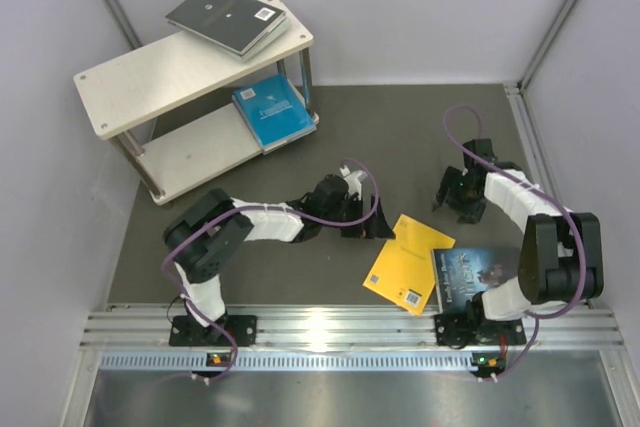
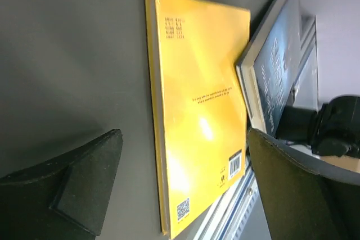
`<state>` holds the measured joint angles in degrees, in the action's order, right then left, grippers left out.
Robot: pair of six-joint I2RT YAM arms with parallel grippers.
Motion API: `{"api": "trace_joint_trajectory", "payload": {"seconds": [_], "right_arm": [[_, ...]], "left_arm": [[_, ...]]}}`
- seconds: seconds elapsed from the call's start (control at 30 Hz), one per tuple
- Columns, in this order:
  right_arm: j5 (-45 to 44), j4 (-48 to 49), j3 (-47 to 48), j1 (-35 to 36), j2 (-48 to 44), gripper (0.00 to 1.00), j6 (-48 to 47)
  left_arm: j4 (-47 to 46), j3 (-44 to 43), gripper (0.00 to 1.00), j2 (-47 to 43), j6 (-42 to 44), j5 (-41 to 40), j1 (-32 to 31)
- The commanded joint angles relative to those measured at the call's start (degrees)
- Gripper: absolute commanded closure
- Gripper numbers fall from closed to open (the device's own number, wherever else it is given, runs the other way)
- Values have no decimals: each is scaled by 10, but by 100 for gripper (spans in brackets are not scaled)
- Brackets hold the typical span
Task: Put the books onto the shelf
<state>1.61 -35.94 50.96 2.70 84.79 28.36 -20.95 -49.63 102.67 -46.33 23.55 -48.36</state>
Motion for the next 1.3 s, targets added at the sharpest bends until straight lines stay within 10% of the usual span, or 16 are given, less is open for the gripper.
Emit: {"api": "trace_joint_trajectory", "payload": {"seconds": [0.0,0.47,0.8,1.27], "right_arm": [[20,-37,-16,2,-44,31,-8],[-37,-65,-104,122,-99,26,64],[148,130,-191,182,-10,31,135],[190,249,50,424,248,34,244]], "left_arm": [[-48,-33,1,45,8,96,-11],[-1,-47,3,129,20,80,-29],[-29,-15,5,115,10,84,-28],[58,201,7,-110,39,-3,140]]}}
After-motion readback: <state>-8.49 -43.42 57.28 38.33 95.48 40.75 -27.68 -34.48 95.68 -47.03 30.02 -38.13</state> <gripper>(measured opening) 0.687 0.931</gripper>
